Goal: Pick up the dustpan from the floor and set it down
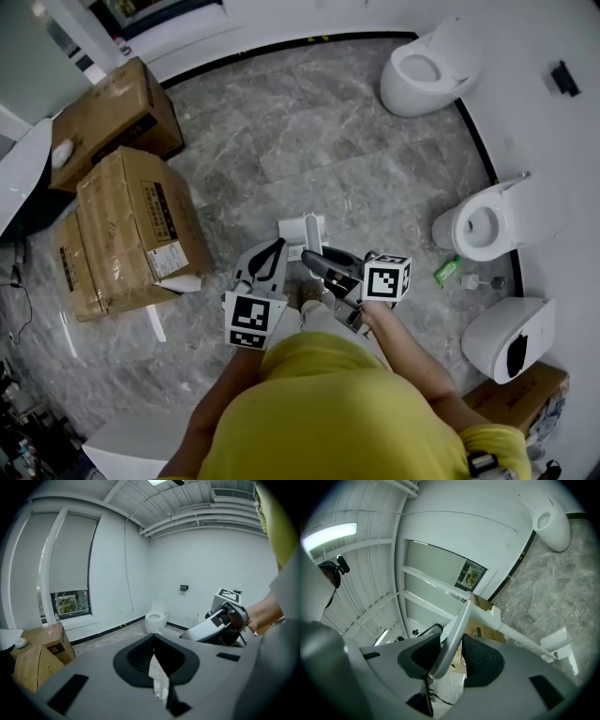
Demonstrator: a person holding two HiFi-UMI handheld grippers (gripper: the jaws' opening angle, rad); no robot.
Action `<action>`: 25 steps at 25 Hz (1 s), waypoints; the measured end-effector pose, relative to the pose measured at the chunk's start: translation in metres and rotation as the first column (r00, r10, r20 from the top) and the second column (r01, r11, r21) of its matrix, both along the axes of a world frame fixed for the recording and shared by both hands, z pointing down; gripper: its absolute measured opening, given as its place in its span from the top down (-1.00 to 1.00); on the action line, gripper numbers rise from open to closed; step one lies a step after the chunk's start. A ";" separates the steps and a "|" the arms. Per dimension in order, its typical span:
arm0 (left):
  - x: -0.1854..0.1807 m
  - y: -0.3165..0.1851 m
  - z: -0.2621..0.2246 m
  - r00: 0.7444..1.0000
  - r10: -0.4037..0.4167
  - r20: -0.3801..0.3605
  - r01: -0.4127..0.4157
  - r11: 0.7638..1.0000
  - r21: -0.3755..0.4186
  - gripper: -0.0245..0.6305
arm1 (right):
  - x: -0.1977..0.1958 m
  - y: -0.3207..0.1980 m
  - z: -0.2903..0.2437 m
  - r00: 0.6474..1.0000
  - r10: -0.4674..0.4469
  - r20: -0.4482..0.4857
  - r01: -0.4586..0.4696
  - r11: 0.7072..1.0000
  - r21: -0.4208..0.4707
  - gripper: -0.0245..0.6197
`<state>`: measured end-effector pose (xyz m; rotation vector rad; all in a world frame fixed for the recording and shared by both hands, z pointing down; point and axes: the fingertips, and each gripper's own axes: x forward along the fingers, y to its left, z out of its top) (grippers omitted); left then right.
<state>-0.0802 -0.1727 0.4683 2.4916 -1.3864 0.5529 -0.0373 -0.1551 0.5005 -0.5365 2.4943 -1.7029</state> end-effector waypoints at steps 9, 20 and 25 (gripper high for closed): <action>0.000 0.001 -0.004 1.000 0.010 0.000 -0.010 1.000 0.013 0.92 | 0.006 0.015 -0.022 1.000 0.006 -0.026 -0.005 0.998 0.067 0.44; -0.010 0.003 -0.005 1.000 0.001 -0.001 -0.001 1.000 0.020 0.92 | 0.003 0.007 -0.055 0.999 0.039 0.038 -0.042 0.995 0.088 0.42; -0.011 0.003 -0.005 1.000 -0.004 -0.003 0.004 1.000 0.017 0.92 | 0.002 0.007 -0.057 0.999 0.031 0.039 -0.034 0.996 0.086 0.42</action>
